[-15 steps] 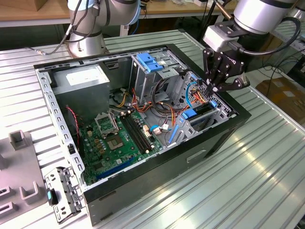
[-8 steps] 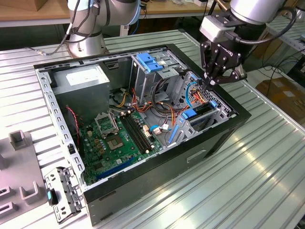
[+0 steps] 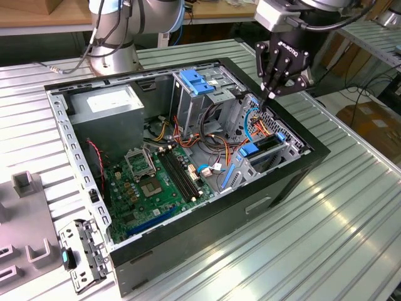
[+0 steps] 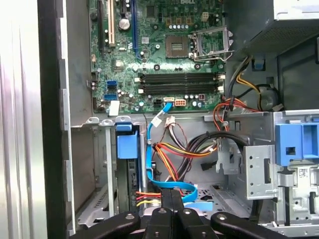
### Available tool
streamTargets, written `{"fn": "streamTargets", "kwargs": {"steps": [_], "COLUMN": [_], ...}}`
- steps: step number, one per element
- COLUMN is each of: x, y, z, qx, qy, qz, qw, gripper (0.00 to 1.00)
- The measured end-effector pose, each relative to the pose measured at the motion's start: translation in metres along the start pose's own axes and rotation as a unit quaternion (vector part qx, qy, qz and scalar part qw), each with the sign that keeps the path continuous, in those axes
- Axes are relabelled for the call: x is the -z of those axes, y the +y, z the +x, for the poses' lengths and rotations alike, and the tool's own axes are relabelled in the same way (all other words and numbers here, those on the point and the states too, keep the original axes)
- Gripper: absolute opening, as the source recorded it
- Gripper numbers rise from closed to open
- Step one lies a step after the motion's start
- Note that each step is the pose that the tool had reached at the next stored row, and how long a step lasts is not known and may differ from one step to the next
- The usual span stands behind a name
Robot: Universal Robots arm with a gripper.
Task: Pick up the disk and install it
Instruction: 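Insert the second disk wire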
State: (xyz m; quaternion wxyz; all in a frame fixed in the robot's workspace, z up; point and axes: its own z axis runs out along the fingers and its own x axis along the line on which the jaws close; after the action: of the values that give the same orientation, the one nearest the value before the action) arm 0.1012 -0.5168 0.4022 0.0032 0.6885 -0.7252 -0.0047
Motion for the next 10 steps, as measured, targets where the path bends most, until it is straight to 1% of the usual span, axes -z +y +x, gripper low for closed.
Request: {"fn": "streamTargets", "kwargs": {"steps": [1,2,3,4,5,6,7,8,9,10], "x": [-0.0001,-0.0005,-0.0014,-0.0021,-0.0033,-0.0040,-0.0048,-0.0070,-0.0085,-0.0100], "y": [-0.0003,-0.0009,-0.0015,-0.0019,-0.0023,-0.0027,-0.0031,-0.0042,-0.0046,-0.0048], "z": [-0.0022,-0.0062,-0.0078,-0.0089,-0.0107,-0.0118,-0.0131,-0.0153,-0.0160,-0.0166], "qx": [0.000,0.000,0.000,0.000,0.000,0.000,0.000,0.000,0.000,0.000], "qy": [0.0000,0.0012,0.0041,0.0083,0.0173,0.0234,0.0282,0.0337,0.0358,0.0385], "qz": [-0.0001,-0.0002,-0.0004,-0.0004,0.0000,0.0003,0.0006,0.0008,0.0009,0.0010], "qw": [1.00000,1.00000,0.99999,0.99997,0.99985,0.99973,0.99960,0.99943,0.99936,0.99926], "gripper": [0.11,0.11,0.11,0.11,0.11,0.11,0.11,0.11,0.17,0.17]}}
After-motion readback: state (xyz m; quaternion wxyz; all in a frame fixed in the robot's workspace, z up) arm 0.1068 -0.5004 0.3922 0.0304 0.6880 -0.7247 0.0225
